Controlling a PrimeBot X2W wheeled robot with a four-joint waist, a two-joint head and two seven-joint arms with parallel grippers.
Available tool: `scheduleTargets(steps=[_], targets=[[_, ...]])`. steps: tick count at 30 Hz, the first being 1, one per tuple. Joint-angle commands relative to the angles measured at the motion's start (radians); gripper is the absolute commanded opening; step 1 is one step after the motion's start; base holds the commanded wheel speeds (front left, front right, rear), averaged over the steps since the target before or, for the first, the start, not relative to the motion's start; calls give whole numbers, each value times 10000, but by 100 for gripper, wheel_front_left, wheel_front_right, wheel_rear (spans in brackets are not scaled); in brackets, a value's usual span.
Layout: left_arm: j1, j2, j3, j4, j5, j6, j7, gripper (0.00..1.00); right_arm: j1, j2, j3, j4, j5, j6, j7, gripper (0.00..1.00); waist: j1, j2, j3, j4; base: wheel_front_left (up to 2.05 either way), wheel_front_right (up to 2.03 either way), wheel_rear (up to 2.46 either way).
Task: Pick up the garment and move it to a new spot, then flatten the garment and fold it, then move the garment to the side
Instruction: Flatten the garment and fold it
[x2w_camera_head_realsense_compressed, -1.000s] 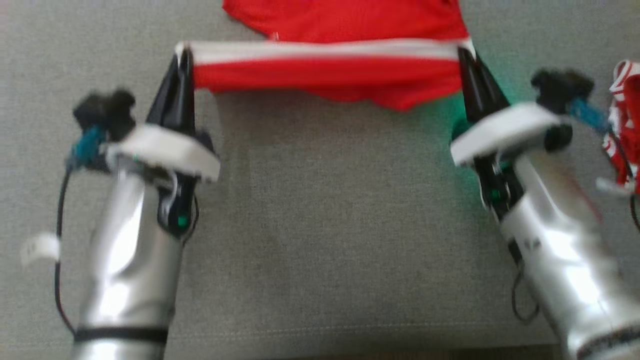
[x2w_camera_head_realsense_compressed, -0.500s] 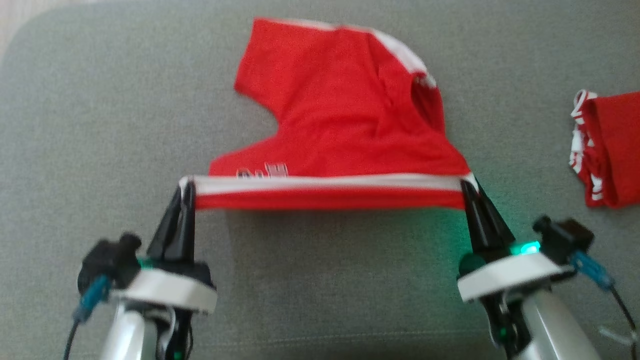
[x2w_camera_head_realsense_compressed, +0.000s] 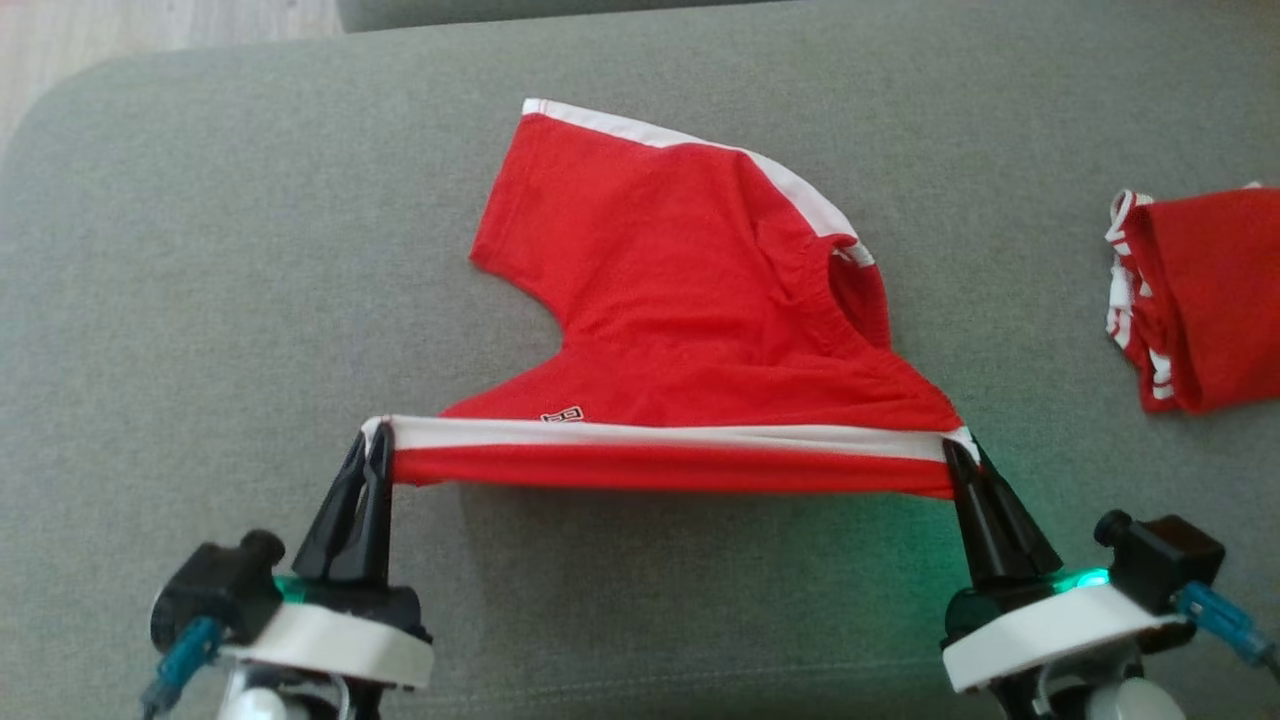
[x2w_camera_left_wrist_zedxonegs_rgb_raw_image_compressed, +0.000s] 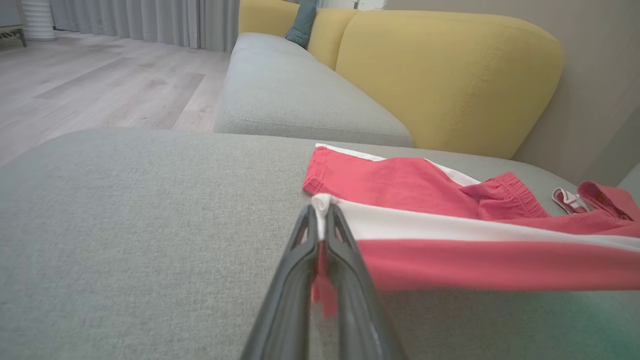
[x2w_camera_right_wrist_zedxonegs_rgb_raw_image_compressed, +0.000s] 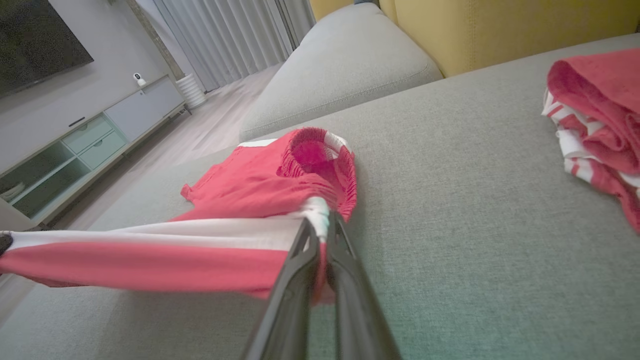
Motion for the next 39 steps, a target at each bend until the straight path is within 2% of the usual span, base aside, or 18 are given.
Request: scheduleTargets(steps=[1,9,16,17,21,31,33,35,38,39], targets=[[-610,388,518,-334,-11,173,23,0,-283,-108,-179,-415,-36,-23,100,0,1,-1,153,-62,0,0,0],[-2764,950,67,329,-84,0,307,0,-1579,-101,-126,-205,105,-23,945,0,1,-1,891,-293,0,0,0],[-5383,1445,-727,2036,-564,-91,865,0,-3291,-100,-150,449,188,-23,2030,0,1,-1,1698,-574,0,0,0],[-6188,1576,-1051,2563,-774,-98,1019,0,-3797,-100,-151,667,163,-23,2396,0,1,-1,1912,-637,0,0,0],[-7806,1961,-1866,3639,-1309,-102,1105,0,-4743,-100,-116,972,241,-23,2644,0,1,-1,2294,-798,0,0,0],[-10781,2735,-4038,6711,-2991,-104,1143,0,-6179,-99,604,1919,790,-23,2393,0,1,-1,2867,-1365,0,0,0],[-11121,2845,-4375,7229,-3299,-104,994,0,-6341,-99,848,2096,938,-23,2294,26,1,-1,2945,-1471,0,0,0],[-11362,2870,-4636,7668,-3646,-104,822,0,-6461,-99,1029,2224,993,-23,2107,100,1,-1,2990,-1534,0,0,0],[-11583,2872,-4941,8236,-4212,-104,652,0,-6541,-99,1276,2277,1004,-23,1730,100,1,-1,3043,-1596,0,0,0],[-11630,2871,-5040,8346,-4407,-104,572,36,-6531,-99,1377,2251,1022,-23,1599,100,1,-1,3050,-1604,0,0,0]])
